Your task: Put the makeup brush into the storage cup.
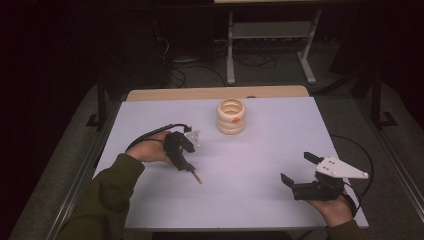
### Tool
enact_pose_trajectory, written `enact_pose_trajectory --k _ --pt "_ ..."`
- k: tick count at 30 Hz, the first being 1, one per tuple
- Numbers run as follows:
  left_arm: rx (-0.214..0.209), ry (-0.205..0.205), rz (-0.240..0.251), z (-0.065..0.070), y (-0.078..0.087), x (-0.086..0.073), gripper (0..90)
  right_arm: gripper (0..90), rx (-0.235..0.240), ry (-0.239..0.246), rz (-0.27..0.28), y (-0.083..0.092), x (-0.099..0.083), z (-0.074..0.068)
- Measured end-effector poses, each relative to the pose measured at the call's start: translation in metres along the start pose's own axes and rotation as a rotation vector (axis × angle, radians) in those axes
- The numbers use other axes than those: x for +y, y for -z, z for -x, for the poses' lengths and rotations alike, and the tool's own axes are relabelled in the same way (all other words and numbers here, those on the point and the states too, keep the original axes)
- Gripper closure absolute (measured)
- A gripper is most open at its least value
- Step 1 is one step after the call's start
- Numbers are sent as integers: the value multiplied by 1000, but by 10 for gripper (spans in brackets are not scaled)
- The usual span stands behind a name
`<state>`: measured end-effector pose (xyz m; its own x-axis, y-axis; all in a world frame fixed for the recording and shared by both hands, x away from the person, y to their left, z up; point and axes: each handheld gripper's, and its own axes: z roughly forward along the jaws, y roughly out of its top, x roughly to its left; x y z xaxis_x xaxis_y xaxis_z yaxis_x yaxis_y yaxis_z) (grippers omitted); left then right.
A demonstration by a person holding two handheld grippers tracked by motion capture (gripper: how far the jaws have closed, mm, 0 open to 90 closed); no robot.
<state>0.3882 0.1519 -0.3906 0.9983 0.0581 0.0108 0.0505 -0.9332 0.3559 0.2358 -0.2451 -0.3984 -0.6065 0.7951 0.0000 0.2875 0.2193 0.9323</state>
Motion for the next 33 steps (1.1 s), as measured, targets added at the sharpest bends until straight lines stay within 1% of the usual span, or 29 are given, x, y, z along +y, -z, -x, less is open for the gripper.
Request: enact_pose_trajectory --k 8,11,16,18,19,21,24,25,33 --pt "-14 -28 -15 1 -5 1 355 0 0 0 0 0 0 0" --pt "-23 -39 -21 2 -7 1 395 0 1 -2 -2 0 0 0" --pt "-32 -72 -49 3 -11 2 417 0 1 0 0 0 0 0" --pt "-34 -72 -46 4 -13 2 428 0 0 2 1 0 0 0" --pt "-37 -80 -51 4 -14 3 435 0 0 1 1 0 0 0" --pt "-38 -81 -53 5 -15 3 449 0 0 1 1 0 0 0" --pt "-45 -103 -70 5 -18 3 462 0 1 0 -2 0 0 0" --pt "-47 -107 -72 6 -18 3 478 0 0 -1 0 0 0 0" --pt "-56 -121 -91 7 -23 3 514 0 0 -1 0 0 0 1"
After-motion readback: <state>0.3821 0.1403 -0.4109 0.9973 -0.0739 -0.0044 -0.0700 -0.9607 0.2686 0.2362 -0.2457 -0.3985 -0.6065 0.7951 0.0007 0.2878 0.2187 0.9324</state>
